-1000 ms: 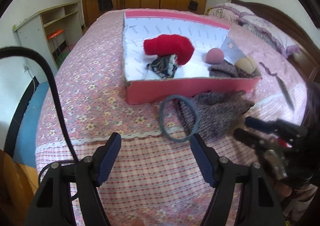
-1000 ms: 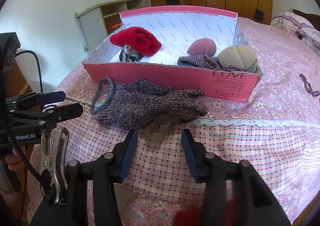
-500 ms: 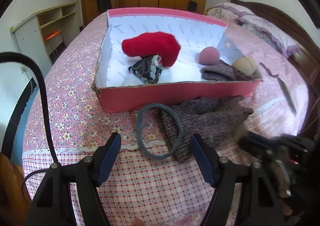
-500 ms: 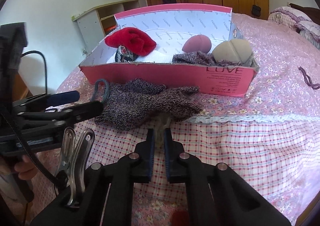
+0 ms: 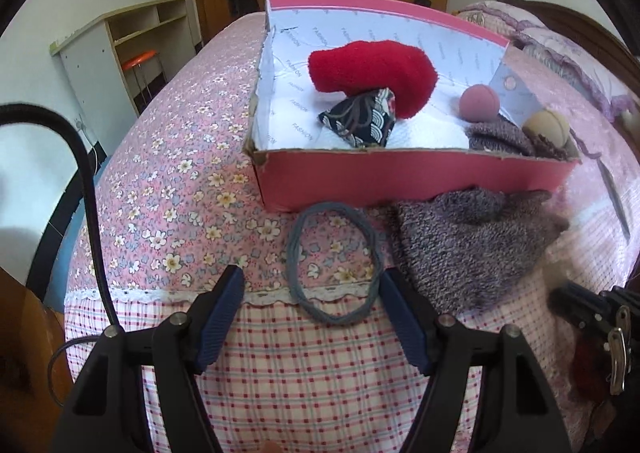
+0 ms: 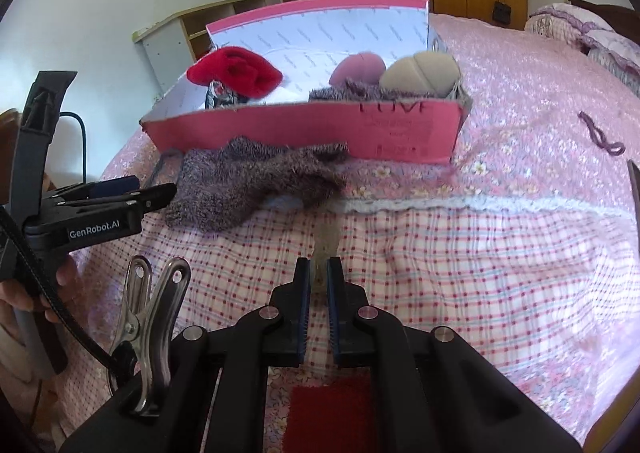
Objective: Organize soft objects
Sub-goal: 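Grasp the blue-grey hair band with the left gripper while the right gripper grasps a small beige item, then carry the hair band into the box with the left gripper while the right gripper carries its item over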
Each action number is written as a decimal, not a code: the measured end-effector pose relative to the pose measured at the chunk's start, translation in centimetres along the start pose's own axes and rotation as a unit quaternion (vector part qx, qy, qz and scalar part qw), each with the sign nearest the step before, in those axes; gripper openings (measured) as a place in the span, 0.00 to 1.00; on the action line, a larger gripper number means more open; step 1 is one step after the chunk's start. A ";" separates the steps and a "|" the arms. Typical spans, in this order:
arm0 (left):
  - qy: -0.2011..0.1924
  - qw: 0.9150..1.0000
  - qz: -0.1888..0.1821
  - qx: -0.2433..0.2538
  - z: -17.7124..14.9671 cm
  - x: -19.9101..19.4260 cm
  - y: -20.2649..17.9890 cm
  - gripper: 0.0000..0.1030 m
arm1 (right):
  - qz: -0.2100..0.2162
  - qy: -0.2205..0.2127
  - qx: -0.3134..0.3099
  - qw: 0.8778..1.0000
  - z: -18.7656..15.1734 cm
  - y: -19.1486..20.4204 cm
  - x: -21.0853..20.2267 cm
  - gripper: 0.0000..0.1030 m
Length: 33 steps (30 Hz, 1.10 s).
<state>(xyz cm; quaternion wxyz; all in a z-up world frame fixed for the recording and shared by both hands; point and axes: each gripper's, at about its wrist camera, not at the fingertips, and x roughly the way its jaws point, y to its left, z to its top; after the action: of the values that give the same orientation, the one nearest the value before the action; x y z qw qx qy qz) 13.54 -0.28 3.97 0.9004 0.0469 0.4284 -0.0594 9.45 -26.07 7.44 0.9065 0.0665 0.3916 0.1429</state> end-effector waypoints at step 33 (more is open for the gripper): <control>-0.027 0.997 -0.069 -0.024 -1.5 -4.7 0.9 0.09 | 0.015 -0.006 0.014 1.000 -1.3 -1.0 -0.1 0.09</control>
<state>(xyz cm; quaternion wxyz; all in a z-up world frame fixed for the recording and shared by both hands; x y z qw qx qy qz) 9.58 1.10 6.66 0.9063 -0.0056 0.4074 -0.1124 8.62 -27.00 6.44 0.9055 0.0855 0.3874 0.1510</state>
